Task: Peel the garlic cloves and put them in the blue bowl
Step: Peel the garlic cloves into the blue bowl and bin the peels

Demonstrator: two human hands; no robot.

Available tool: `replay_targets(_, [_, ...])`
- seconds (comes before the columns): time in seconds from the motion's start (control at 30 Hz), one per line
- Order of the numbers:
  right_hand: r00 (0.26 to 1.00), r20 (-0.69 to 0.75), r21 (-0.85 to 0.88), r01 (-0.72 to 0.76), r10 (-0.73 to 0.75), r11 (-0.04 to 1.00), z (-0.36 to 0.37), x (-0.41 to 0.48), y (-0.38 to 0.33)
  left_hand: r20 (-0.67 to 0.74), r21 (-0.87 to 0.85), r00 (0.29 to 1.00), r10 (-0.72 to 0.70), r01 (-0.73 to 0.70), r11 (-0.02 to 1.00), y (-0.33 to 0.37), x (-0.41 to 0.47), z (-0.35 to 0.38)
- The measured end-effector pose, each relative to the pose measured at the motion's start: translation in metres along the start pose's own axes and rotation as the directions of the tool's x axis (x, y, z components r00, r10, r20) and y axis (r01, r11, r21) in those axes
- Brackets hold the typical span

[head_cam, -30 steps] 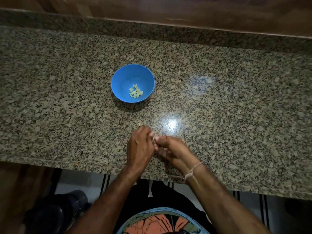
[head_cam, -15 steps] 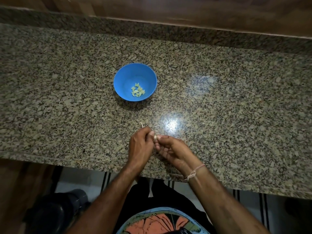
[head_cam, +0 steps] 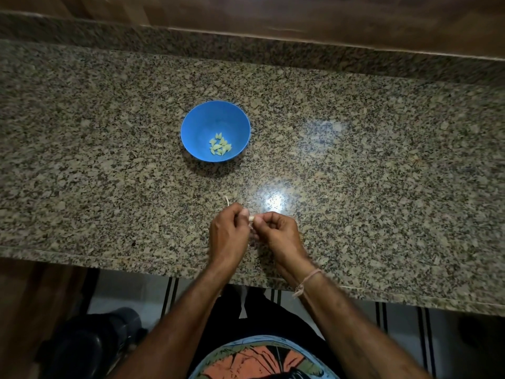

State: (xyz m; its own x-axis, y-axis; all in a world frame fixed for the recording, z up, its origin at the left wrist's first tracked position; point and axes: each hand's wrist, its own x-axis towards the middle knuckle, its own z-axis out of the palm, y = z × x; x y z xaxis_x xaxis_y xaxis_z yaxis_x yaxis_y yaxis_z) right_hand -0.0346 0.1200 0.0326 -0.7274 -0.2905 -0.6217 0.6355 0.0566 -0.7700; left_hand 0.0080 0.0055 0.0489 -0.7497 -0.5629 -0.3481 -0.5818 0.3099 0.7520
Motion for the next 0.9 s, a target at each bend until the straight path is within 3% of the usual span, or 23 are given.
replay_targets(0.07, [1.0,0.01,0.036,-0.006,0.006,0.999,-0.001,0.0,-0.003,0.145,-0.317,0.973,-0.177,0.215,0.924,0.002,0.005,0.002])
replay_targets(0.13, [0.997,0.065,0.142,-0.052,0.043,0.988,-0.002,-0.001,-0.006,0.3,-0.503,0.921,-0.248,0.373,0.78,-0.001,0.009,0.003])
replay_targets(0.27, [0.983,0.14,0.28,-0.158,0.122,0.947,-0.005,-0.002,-0.005,0.411,-0.507,0.871,-0.269,0.463,0.727,-0.012,0.012,0.003])
replay_targets(0.4, [0.992,0.126,0.171,-0.049,0.028,0.984,-0.01,0.001,0.001,0.545,-0.519,0.771,-0.33,0.619,0.59,-0.013,0.009,0.003])
replay_targets(0.47, [0.991,0.13,0.169,-0.035,0.013,0.985,-0.012,0.001,0.003,0.488,-0.489,0.808,-0.33,0.566,0.663,-0.015,0.008,0.005])
replay_targets(0.53, [0.989,0.138,0.206,-0.08,0.052,0.975,-0.012,0.001,0.004,0.35,-0.367,0.896,-0.274,0.4,0.84,-0.017,0.006,0.008])
replay_targets(0.6, [0.984,0.151,0.217,-0.126,0.095,0.968,-0.012,0.002,0.004,0.218,-0.239,0.956,-0.196,0.247,0.939,-0.017,0.004,0.01])
replay_targets(0.8, [0.973,0.173,0.327,-0.203,0.153,0.923,-0.016,0.005,-0.002,0.054,0.01,0.997,0.048,-0.049,0.999,-0.013,0.0,0.008])
replay_targets(0.9, [0.969,0.183,0.347,-0.221,0.166,0.911,-0.014,0.004,-0.004,0.019,0.07,0.994,0.103,-0.104,0.992,-0.016,0.001,0.011])
